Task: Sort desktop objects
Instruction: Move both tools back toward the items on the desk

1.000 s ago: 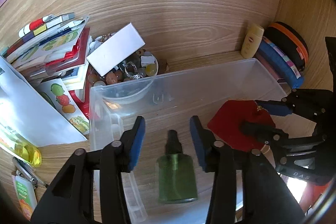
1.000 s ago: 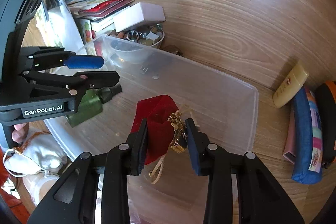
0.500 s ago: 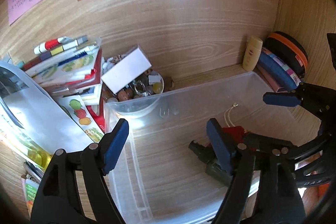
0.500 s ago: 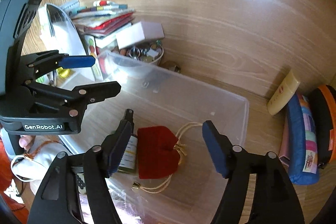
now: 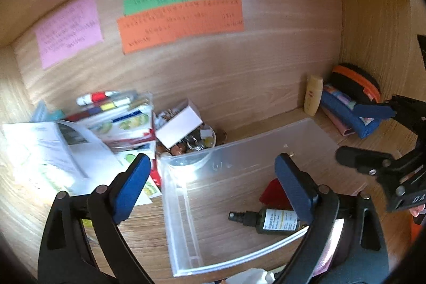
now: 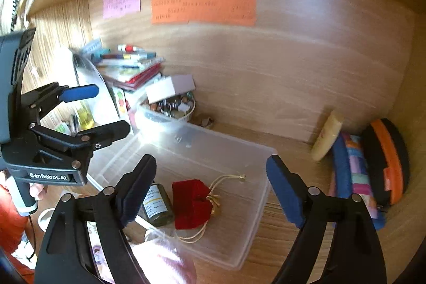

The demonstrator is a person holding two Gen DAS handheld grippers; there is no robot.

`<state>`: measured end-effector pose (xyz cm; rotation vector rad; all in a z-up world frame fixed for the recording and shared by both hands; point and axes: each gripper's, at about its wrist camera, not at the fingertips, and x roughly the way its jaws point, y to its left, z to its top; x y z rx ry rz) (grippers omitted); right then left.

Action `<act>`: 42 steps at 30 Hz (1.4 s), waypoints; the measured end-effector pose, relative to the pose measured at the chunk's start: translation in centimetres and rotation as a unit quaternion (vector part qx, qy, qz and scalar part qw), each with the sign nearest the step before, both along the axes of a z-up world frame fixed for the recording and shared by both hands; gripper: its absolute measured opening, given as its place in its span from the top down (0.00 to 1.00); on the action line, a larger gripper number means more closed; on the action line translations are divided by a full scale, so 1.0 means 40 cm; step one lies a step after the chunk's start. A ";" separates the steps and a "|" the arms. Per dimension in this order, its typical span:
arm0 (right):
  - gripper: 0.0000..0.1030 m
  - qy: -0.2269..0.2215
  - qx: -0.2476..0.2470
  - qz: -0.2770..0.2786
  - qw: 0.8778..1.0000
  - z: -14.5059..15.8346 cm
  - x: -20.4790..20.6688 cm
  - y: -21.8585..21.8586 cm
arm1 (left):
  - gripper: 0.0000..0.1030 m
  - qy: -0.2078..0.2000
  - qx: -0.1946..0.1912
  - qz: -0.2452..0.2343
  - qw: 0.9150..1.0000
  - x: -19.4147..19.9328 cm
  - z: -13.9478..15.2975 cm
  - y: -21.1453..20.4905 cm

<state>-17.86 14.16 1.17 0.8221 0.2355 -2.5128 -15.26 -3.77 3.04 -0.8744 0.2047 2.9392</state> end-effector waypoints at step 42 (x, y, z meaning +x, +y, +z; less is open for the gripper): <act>0.11 -0.088 -0.015 -0.030 0.996 -0.198 0.336 0.130 | 0.02 -0.103 0.039 0.045 0.993 0.372 -0.198 -0.146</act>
